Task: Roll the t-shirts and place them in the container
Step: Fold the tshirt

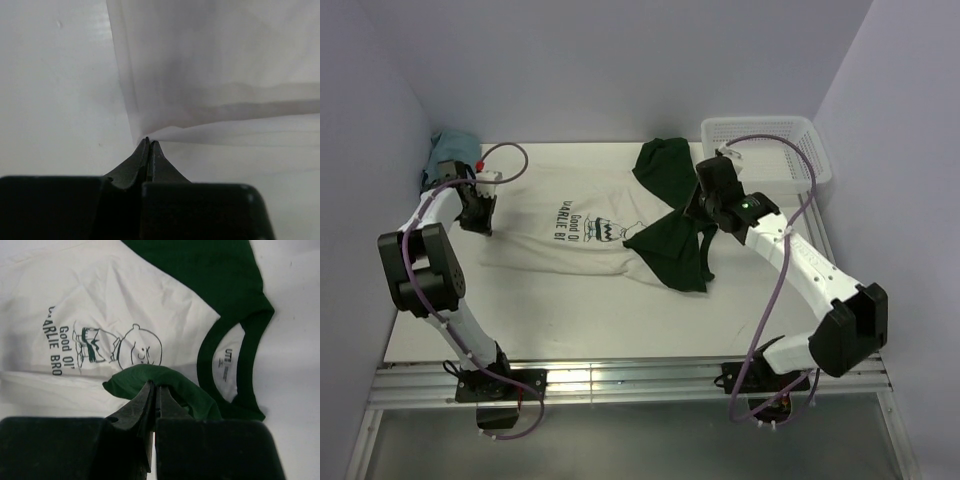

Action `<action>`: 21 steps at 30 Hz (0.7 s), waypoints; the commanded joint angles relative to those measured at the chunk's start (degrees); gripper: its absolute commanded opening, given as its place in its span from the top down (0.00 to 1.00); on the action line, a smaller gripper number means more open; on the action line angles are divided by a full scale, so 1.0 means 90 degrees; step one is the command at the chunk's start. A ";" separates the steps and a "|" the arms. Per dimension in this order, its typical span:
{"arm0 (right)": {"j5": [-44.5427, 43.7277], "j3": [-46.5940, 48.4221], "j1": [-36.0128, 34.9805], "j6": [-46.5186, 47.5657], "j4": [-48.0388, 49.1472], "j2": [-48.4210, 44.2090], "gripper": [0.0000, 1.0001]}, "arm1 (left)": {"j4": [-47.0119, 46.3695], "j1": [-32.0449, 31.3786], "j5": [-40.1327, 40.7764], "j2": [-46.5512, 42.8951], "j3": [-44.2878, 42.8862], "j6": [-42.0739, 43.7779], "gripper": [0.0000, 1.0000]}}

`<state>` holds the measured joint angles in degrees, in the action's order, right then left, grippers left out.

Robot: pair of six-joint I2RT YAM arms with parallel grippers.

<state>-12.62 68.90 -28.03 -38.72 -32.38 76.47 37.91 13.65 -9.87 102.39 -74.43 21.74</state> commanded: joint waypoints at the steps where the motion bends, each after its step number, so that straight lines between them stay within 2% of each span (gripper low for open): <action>1: 0.0182 0.0575 0.0253 0.0484 0.0619 0.0370 1.00 | -0.0345 -0.0159 -0.0066 0.0322 -0.0625 -0.0442 1.00; 11: 0.0162 0.1016 0.0594 0.0698 0.0931 0.1522 1.00 | -0.0423 -0.0355 0.0393 0.1162 -0.1348 -0.0726 1.00; 21: 0.0075 0.1601 0.0761 0.0845 0.0932 0.2372 1.00 | -0.0530 -0.0462 0.0784 0.1407 -0.1593 -0.0814 1.00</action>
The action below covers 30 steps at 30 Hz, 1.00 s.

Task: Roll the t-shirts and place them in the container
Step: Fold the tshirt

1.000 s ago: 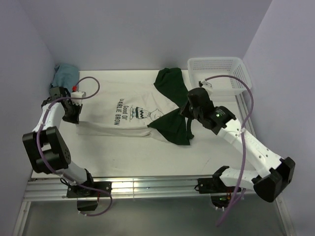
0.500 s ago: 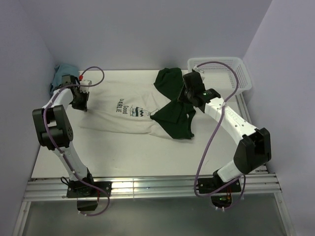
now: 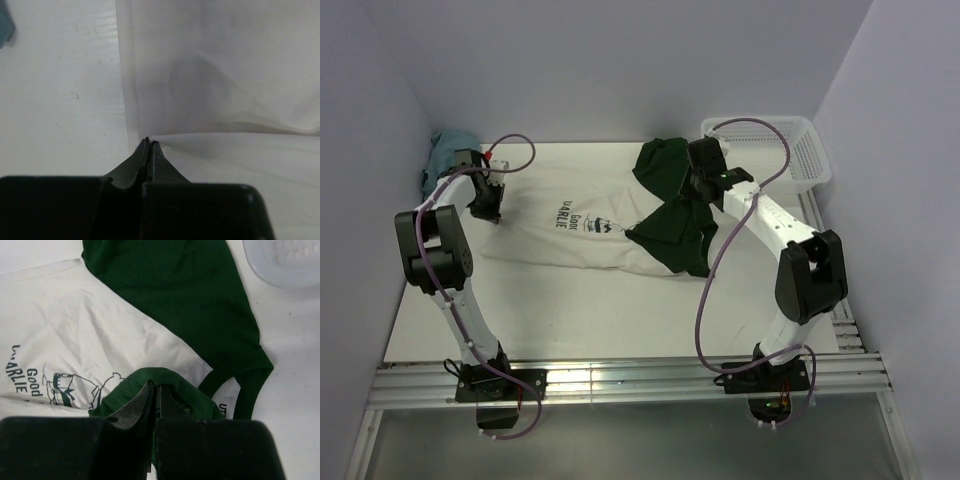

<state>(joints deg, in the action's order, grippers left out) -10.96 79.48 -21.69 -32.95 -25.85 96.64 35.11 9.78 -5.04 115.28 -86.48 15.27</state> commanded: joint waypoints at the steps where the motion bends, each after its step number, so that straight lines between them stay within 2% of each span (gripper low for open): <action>1: -0.0130 0.0533 0.0057 0.0204 0.0177 0.0189 1.00 | -0.0229 -0.0051 0.0257 -0.0036 -0.0255 -0.0085 1.00; 15: -0.0325 0.1324 0.0115 0.0311 -0.0058 0.1098 1.00 | -0.0425 -0.0188 0.0462 -0.0026 -0.0157 -0.0202 1.00; 22: -0.0491 0.1325 0.0125 0.0243 -0.0175 0.1518 1.00 | -0.0552 -0.0198 0.0530 -0.0045 -0.0089 -0.0261 0.93; 27: -0.0598 0.1150 0.0164 0.0107 -0.0117 0.1577 1.00 | -0.0630 -0.0198 0.0530 -0.0211 0.0058 -0.0251 1.00; 30: -0.0628 0.0887 0.0213 0.0077 0.0010 0.1372 1.00 | -0.0669 -0.0188 0.0530 -0.0329 0.0165 -0.0202 1.00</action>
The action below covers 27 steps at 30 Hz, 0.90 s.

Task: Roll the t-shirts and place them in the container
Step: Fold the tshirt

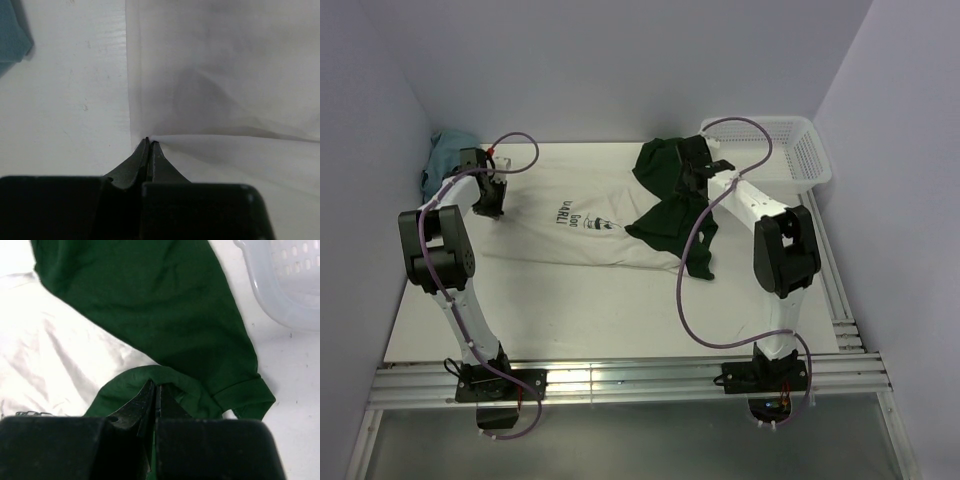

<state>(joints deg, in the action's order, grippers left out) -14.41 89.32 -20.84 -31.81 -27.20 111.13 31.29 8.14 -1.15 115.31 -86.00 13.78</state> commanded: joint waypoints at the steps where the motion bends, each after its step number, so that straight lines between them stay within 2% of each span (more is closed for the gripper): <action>1: -0.0254 -0.0246 0.0138 -0.0069 0.0161 -0.0316 1.00 | -0.0244 -0.0016 0.0098 -0.0341 0.0121 -0.0037 1.00; 12: -0.0488 -0.1057 0.0392 -0.0274 0.0298 -0.0922 1.00 | -0.0293 -0.0016 0.0303 -0.0390 0.0297 0.0012 1.00; 27: -0.0420 -0.0989 0.0616 -0.0284 0.0337 -0.0835 1.00 | -0.0361 -0.0016 0.0294 -0.0429 0.0356 -0.0037 0.98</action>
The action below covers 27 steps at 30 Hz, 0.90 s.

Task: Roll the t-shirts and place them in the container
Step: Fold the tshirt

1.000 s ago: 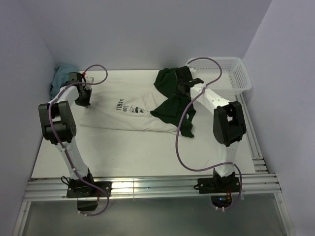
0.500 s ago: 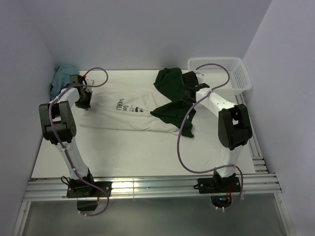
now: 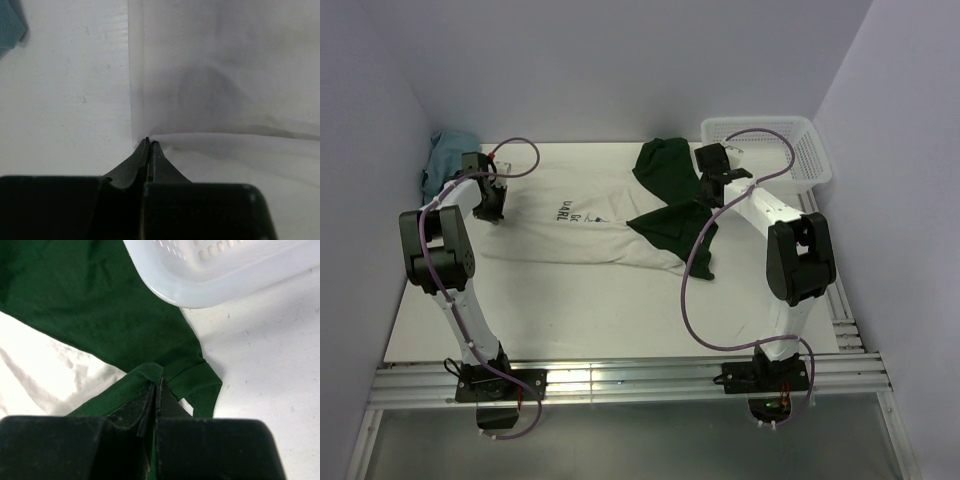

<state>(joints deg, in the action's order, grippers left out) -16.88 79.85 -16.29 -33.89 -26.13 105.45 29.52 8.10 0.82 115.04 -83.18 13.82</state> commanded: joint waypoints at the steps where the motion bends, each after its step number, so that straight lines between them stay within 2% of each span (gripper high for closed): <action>1: -0.0126 0.0111 0.0121 -0.0053 0.0198 -0.0164 1.00 | -0.0165 -0.0011 0.0046 -0.0419 0.0033 -0.0061 0.96; 2: -0.0078 0.0208 0.0121 -0.0043 0.0140 -0.0115 1.00 | -0.0165 -0.0011 0.0026 -0.0429 0.0033 -0.0052 0.93; 4: -0.0067 0.0287 0.0111 -0.0033 0.0091 0.0002 0.87 | -0.0184 -0.0011 -0.0032 -0.0487 0.0023 -0.0071 0.86; 5: -0.0048 0.0297 0.0111 -0.0024 0.0120 0.0022 0.79 | -0.0184 -0.0011 -0.0042 -0.0517 0.0004 -0.0081 0.82; 6: -0.0028 0.0288 0.0111 -0.0014 0.0149 0.0031 0.63 | -0.0174 -0.0011 -0.0042 -0.0527 -0.0035 -0.0081 0.75; 8: -0.0018 0.0384 0.0111 0.0006 0.0111 0.0080 0.55 | -0.0174 -0.0021 -0.0091 -0.0575 -0.0074 -0.0110 0.71; 9: 0.0001 0.0443 0.0111 0.0015 0.0101 0.0129 0.47 | -0.0165 -0.0021 -0.0149 -0.0595 -0.0104 -0.0101 0.61; 11: 0.0020 0.0570 0.0111 0.0035 0.0033 0.0178 0.43 | -0.0155 -0.0040 -0.0198 -0.0634 -0.0162 -0.0149 0.55; 12: 0.0011 0.0590 0.0102 0.0035 0.0003 0.0188 0.39 | -0.0155 -0.0050 -0.0227 -0.0663 -0.0182 -0.0159 0.48; 15: 0.0021 0.0590 0.0102 0.0016 -0.0056 0.0042 0.39 | -0.0155 -0.0050 -0.0354 -0.0780 -0.0260 -0.0208 0.36; 18: 0.0118 0.0308 0.0014 -0.0101 -0.0007 -0.0289 0.39 | -0.0194 -0.0050 -0.0394 -0.0966 -0.0289 -0.0237 0.30; 23: 0.0362 -0.0375 -0.0415 -0.0365 0.0130 -0.0525 0.42 | -0.0048 -0.0060 -0.0472 -0.1278 -0.0290 -0.0218 0.30; 27: 0.0635 -0.0922 -0.0680 -0.0716 0.0530 -0.0545 0.52 | 0.0031 -0.0050 -0.0501 -0.1610 -0.0066 -0.0159 0.30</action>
<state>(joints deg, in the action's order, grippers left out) -13.54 74.48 -20.64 -37.23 -24.25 102.89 29.65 7.88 -2.13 105.01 -83.37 12.56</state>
